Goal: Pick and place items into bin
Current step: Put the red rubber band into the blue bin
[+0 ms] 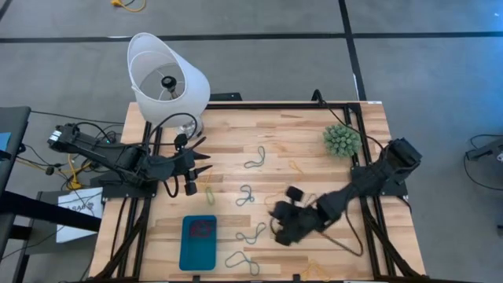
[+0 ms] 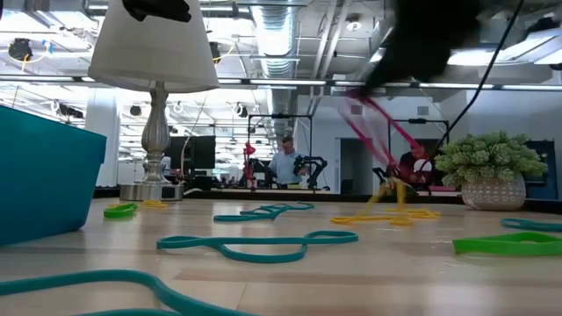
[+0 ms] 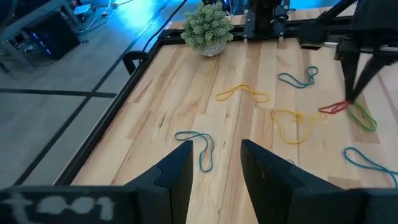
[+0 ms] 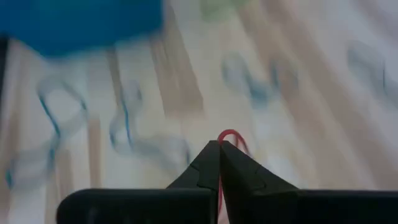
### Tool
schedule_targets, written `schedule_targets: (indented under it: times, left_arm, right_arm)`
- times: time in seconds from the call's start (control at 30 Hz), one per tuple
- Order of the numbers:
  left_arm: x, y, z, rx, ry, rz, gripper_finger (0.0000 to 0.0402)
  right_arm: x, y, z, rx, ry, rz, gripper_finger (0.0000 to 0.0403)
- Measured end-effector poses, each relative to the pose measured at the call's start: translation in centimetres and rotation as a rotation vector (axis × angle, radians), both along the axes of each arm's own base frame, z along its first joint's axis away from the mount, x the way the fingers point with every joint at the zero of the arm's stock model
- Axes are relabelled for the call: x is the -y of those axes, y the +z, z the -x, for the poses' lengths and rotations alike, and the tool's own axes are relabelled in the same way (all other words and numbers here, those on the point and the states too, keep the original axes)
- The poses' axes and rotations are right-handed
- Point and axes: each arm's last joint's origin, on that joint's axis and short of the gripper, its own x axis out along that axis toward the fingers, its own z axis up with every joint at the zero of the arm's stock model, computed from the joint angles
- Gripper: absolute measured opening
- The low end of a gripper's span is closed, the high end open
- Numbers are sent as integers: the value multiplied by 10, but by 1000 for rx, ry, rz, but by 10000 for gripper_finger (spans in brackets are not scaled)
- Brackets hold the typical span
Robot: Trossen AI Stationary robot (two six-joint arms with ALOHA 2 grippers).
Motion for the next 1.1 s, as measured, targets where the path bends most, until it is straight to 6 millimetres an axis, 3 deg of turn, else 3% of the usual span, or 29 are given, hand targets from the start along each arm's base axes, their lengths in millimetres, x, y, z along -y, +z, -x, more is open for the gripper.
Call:
schedule_targets:
  times: [0.2, 0.27, 0.4, 0.57, 0.8, 1.1]
  left_arm:
    - [-2, 3, 0, 34, 77, -39, 126]
    - [-4, 3, 0, 43, 131, -68, 125]
    - [-5, 4, 1, 48, 179, -104, 125]
    - [-5, 4, 1, 49, 183, -106, 125]
    - [-5, 3, 1, 41, 179, -107, 126]
    - [-4, 2, 1, 33, 146, -88, 125]
  right_arm:
    - [24, 37, -52, 387, 213, 0, 1]
    - [31, 38, -70, 522, 269, -34, 0]
    - [40, 22, -97, 631, 345, -68, 0]
    - [39, -4, -139, 659, 399, -93, 0]
    - [21, -21, -191, 635, 500, -139, 0]
    - [15, -50, -210, 304, 510, -134, 0]
